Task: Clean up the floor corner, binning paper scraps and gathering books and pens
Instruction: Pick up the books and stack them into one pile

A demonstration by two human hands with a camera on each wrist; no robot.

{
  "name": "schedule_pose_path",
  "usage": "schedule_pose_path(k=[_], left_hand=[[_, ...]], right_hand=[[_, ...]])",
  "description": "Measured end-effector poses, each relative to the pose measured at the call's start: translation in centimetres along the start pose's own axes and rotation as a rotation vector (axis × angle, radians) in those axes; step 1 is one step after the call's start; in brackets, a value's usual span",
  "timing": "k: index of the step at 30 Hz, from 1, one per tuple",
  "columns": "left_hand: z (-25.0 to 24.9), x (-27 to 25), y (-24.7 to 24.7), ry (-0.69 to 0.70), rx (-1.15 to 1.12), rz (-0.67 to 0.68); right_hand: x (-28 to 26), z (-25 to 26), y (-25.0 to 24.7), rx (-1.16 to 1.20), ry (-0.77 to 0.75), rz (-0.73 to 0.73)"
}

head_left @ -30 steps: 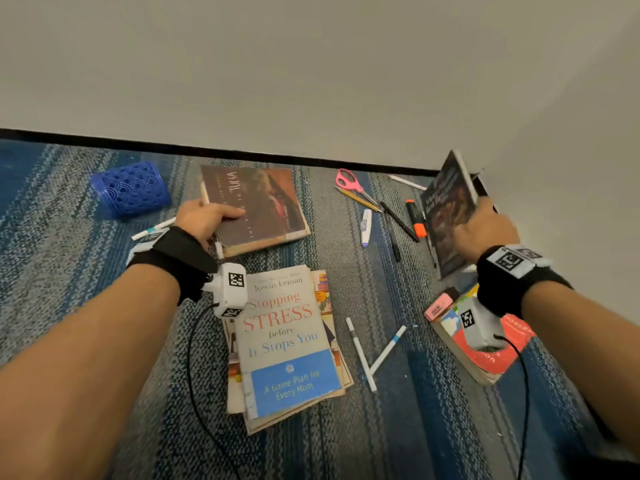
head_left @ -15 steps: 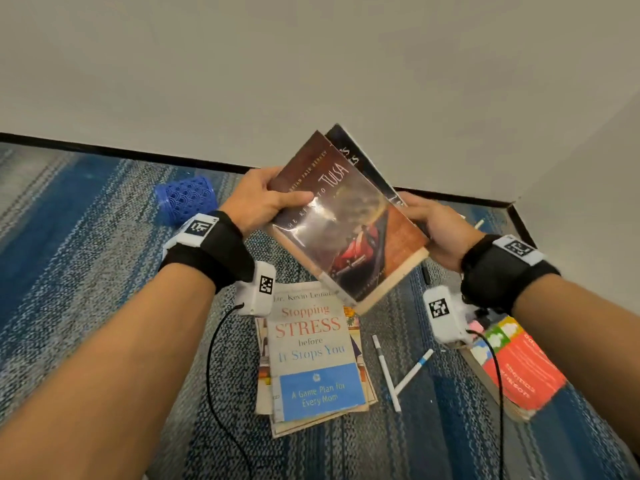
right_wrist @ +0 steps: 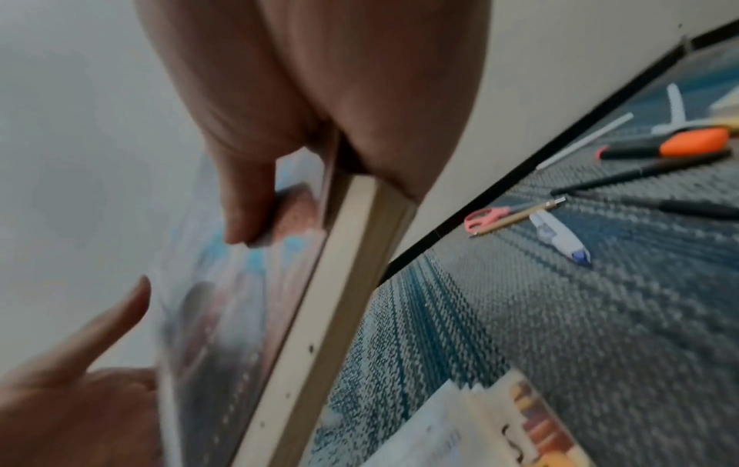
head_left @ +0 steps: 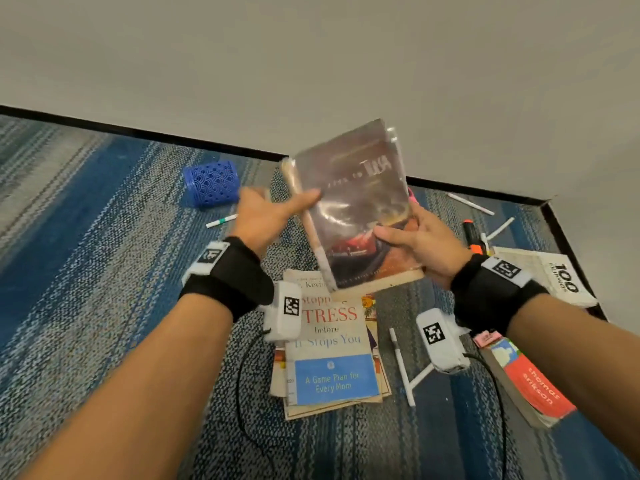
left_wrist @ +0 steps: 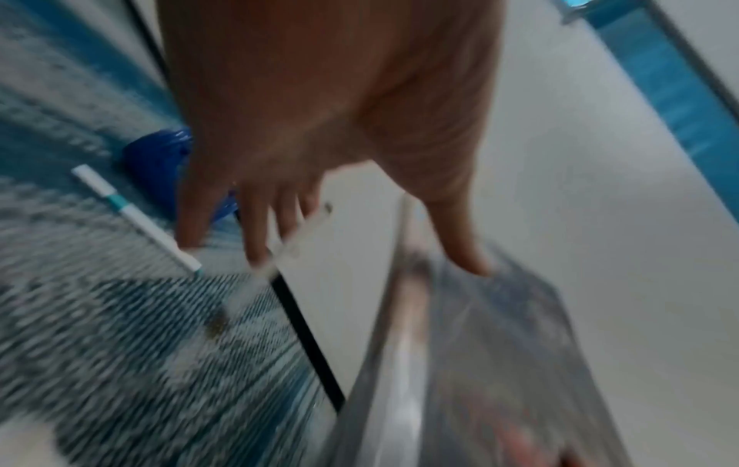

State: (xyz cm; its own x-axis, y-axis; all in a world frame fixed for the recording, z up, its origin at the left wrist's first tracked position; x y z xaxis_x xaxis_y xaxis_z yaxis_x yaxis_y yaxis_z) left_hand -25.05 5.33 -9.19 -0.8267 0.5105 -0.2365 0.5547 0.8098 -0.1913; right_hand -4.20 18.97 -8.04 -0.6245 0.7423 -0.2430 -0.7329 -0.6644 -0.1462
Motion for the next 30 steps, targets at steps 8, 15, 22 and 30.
schedule_pose_path(k=[8,15,22,30], left_hand=[[1.0,-4.5,2.8,0.136,-0.328,0.278],[7.2,-5.5,2.9,0.076,-0.099,0.288],[7.3,-5.2,3.5,0.033,-0.108,0.234],[12.4,-7.3,2.7,-0.152,0.556,0.262]], right_hand=[[-1.3,-1.2,3.1,-0.058,-0.112,0.054],[-2.1,-7.7,3.6,-0.275,-0.11,0.073],[-1.2,-7.2,3.4,-0.27,-0.165,0.066],[-4.5,-12.5,2.7,-0.409,0.352,0.33]])
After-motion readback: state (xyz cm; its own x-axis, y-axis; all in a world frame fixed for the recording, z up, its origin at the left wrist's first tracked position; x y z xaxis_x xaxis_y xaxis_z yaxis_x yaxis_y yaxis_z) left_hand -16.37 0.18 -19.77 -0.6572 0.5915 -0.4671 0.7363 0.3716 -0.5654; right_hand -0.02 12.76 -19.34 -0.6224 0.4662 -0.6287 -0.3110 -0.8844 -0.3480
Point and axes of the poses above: each hand's wrist, its own x-axis towards the middle knuckle, its own y-axis out of the palm, z = x × y, the point moved 5 cm from there along x, towards the middle knuckle, and after that the axes turned 9 degrees about -z, right-handed, at the moved point
